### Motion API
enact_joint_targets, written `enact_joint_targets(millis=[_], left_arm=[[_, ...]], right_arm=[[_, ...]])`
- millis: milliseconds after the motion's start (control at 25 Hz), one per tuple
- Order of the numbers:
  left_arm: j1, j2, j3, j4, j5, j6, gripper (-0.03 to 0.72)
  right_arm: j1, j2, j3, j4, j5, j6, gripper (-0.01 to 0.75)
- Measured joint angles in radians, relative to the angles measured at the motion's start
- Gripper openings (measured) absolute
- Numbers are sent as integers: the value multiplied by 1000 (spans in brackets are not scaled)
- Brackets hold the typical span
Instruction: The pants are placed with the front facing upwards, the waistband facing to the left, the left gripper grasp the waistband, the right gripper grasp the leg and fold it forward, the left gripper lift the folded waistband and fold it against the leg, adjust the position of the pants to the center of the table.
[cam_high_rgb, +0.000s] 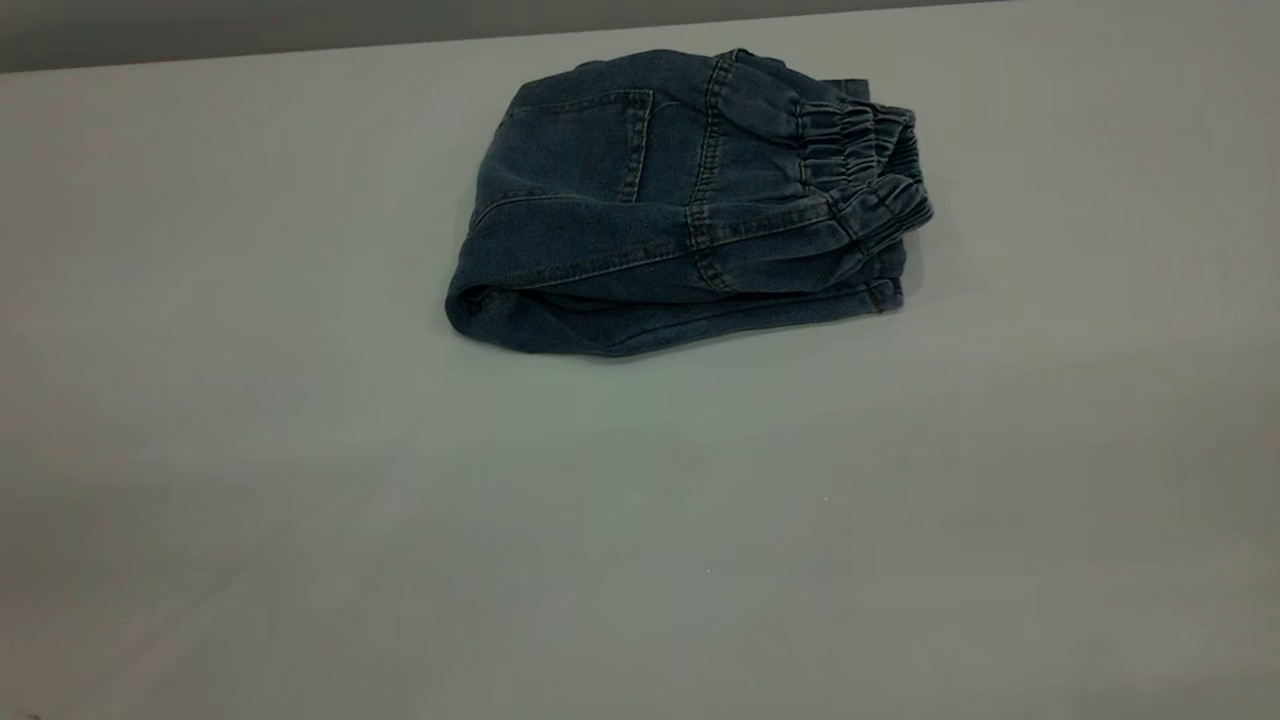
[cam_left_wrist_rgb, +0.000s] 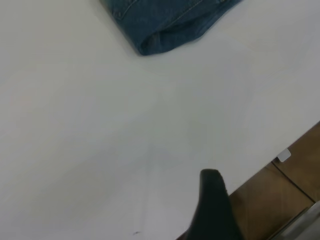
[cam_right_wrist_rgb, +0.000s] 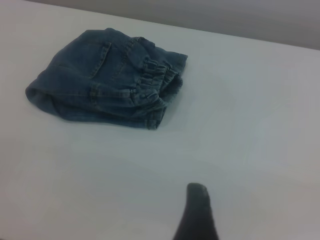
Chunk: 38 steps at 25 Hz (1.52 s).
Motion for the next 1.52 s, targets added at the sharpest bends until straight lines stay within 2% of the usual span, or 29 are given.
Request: enact_joint_targets(millis=[120, 200, 400, 600, 720, 1040, 1520], left_arm=[[12, -1, 0, 0, 0, 0, 456], [58, -6, 0, -1, -1, 0, 456], [230, -45, 0, -1, 0, 0, 456], [424, -108, 0, 1, 0, -1, 456], [493, -147, 0, 1, 0, -1, 456], [502, -235, 0, 0, 1, -1, 456], [502, -237, 0, 0, 2, -1, 456]], right_arm=[[0, 0, 0, 0, 0, 0, 475], [0, 0, 0, 0, 0, 0, 475], [1, 0, 0, 7, 0, 0, 475], [51, 0, 0, 8, 0, 0, 475], [79, 0, 0, 9, 0, 0, 475], [79, 0, 0, 10, 0, 0, 475], [78, 0, 0, 10, 0, 0, 475]])
